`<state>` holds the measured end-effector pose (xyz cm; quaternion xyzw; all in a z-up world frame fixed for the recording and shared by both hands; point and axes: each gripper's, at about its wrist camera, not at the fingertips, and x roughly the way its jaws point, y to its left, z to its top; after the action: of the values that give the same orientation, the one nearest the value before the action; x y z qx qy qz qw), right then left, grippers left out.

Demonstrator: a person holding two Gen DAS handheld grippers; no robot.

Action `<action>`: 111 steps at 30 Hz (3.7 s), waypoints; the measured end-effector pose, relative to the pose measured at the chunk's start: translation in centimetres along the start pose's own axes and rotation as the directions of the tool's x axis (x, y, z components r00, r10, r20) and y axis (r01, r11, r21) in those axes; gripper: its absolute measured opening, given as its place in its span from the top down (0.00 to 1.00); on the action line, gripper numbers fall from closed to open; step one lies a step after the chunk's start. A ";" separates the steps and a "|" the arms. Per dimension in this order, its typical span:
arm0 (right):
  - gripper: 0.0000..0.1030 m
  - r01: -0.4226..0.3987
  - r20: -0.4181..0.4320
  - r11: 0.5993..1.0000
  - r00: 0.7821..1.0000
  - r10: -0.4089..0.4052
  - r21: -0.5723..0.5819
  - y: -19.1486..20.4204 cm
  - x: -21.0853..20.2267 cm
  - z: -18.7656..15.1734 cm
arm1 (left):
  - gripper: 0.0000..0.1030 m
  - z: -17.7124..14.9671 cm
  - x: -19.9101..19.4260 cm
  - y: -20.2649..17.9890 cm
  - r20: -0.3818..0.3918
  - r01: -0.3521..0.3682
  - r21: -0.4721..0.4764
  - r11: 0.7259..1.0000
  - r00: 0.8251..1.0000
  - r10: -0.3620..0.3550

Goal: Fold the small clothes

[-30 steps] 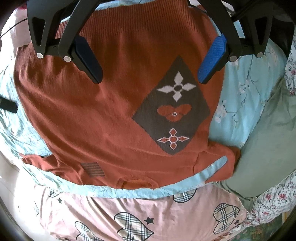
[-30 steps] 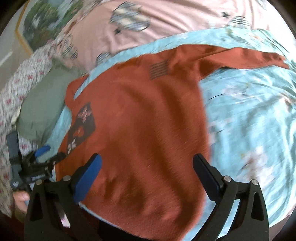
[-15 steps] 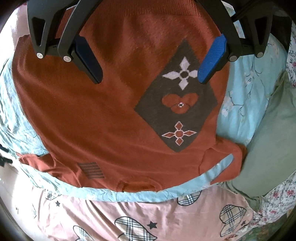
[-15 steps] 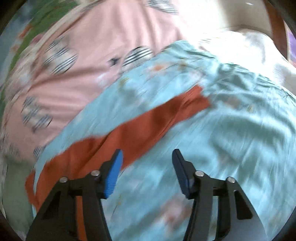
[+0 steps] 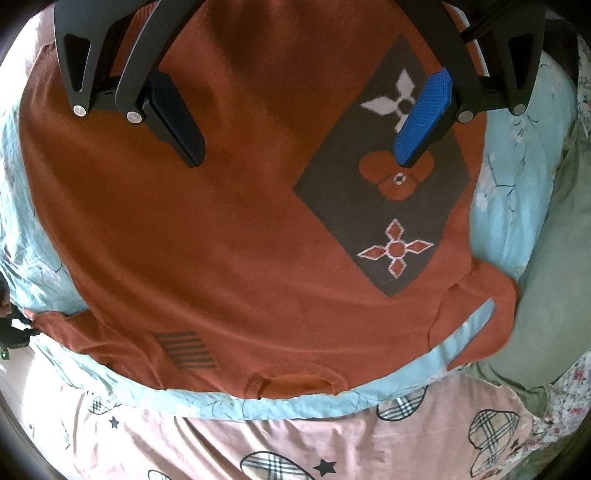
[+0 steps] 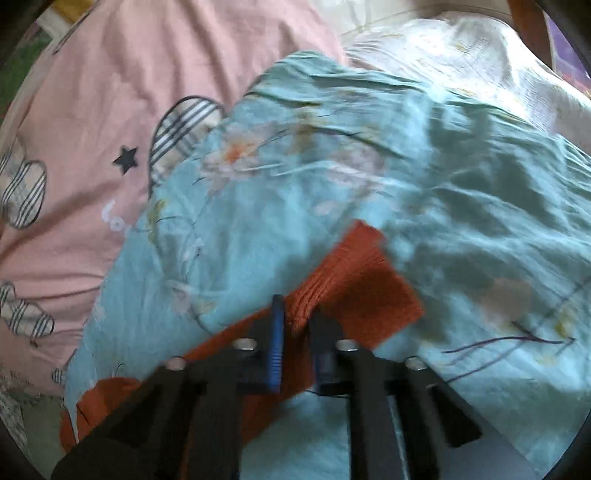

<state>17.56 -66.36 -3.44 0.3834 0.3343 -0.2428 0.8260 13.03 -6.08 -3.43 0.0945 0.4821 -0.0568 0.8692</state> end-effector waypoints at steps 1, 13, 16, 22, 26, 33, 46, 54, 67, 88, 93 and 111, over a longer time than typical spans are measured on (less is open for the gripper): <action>0.90 -0.011 0.017 0.999 1.000 0.012 -0.032 1.1 -0.4 -0.4 | 0.01 0.0 0.1 0.0 -0.002 0.005 0.001 1.000 1.000 -0.005; 0.93 -0.550 -0.252 0.769 0.834 0.490 -0.326 25.0 -1.4 -15.4 | 0.01 -1.1 -0.6 2.2 0.014 0.091 -0.080 0.993 0.996 -0.090; 0.93 -0.648 -0.392 0.692 0.755 0.525 -0.320 30.9 0.0 -21.1 | 0.01 -1.3 -0.8 3.5 0.024 0.111 -0.115 0.987 0.994 -0.109; 0.93 -0.734 -0.610 0.597 0.645 0.461 -0.325 38.8 3.8 -32.4 | 0.01 -1.9 -0.9 7.2 0.036 0.167 -0.219 0.961 0.986 -0.163; 0.91 -0.744 -0.690 0.580 0.610 0.389 -0.331 41.0 5.9 -37.1 | 0.01 -1.8 -0.3 9.1 0.040 0.173 -0.249 0.953 0.985 -0.168; 0.50 -0.731 -0.700 0.615 0.604 0.381 -0.297 39.7 5.8 -37.5 | 0.01 1.5 1.9 11.5 0.083 0.253 -0.284 0.925 0.967 -0.239; 0.43 -0.601 -0.450 0.745 0.772 0.449 -0.290 27.7 -4.3 -31.1 | 0.01 17.5 14.1 11.7 0.096 0.475 -0.301 0.827 0.878 -0.470; 0.43 -0.589 -0.406 0.767 0.785 0.468 -0.254 25.3 -6.3 -30.6 | 0.95 19.8 17.3 11.2 0.041 0.556 -0.243 0.795 0.825 -0.564; 0.43 -0.561 -0.421 0.789 0.797 0.432 -0.252 23.8 -6.3 -32.1 | 0.38 14.9 15.1 17.7 0.134 0.577 -0.369 0.729 0.809 -0.573; 0.26 -0.313 -0.319 0.853 0.930 0.185 -0.417 24.7 2.9 -24.4 | 0.96 11.6 11.9 22.9 0.262 0.482 -0.451 0.751 0.876 -0.405; 0.60 -0.313 -0.367 0.843 0.918 0.149 -0.438 25.8 6.6 -24.8 | 0.96 10.9 13.1 22.2 0.204 0.459 -0.450 0.766 0.888 -0.412; 0.72 -0.215 -0.201 0.784 0.973 0.118 -0.582 26.1 0.9 -25.0 | 0.95 12.2 14.1 18.0 0.162 0.471 -0.357 0.806 0.882 -0.443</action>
<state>26.22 -31.24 -3.86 0.1479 0.4210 -0.0202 0.8947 33.97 8.69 -7.16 -0.1996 0.4610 -0.1716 0.8475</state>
